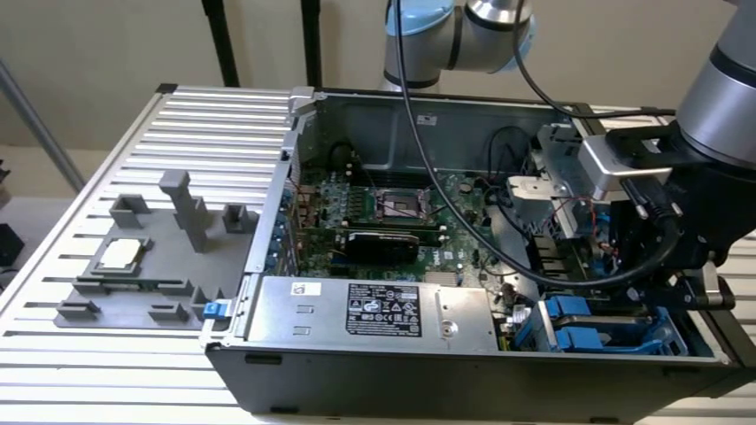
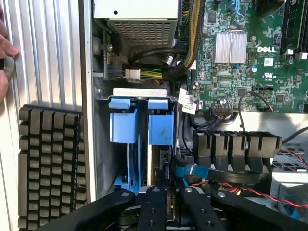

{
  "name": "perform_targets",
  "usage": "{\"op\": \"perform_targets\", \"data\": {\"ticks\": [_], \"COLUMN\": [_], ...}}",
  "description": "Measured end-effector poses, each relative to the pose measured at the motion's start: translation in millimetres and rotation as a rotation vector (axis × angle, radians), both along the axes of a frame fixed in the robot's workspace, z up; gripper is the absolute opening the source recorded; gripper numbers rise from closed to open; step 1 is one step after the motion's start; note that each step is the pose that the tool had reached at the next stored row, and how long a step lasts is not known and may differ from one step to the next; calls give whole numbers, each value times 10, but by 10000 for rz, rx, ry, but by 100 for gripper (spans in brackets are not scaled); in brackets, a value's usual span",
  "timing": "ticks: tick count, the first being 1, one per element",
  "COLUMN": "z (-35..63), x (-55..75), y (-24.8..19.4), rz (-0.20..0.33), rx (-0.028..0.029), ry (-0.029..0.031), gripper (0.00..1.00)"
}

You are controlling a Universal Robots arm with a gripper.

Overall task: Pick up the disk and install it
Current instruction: 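Insert the first disk wire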

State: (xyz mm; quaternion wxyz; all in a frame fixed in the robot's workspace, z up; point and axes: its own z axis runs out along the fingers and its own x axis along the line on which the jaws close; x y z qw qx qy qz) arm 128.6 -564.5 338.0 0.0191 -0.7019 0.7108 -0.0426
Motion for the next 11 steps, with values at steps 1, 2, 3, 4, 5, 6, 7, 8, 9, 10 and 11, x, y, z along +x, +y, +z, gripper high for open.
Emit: {"op": "perform_targets", "data": {"ticks": [1,2,3,4,5,6,7,8,9,10,11], "z": [-2,-1,-2,-5,-10,-14,-18,-23,-30,-33,-35], "x": [5,7,7,7,7,7,8,8,8,8,8], "y": [0,0,-1,-1,-1,-1,-1,-1,-1,-1,-1], "rz": [-5,-15,-25,-31,-34,-38,-40,-43,-45,-48,-50], "rx": [4,-1,-6,-10,-13,-15,-18,-19,-16,-18,-20], "ry": [2,2,1,1,1,1,1,1,1,1,1], "gripper": [17,17,17,17,17,17,17,17,17,17,17]}}
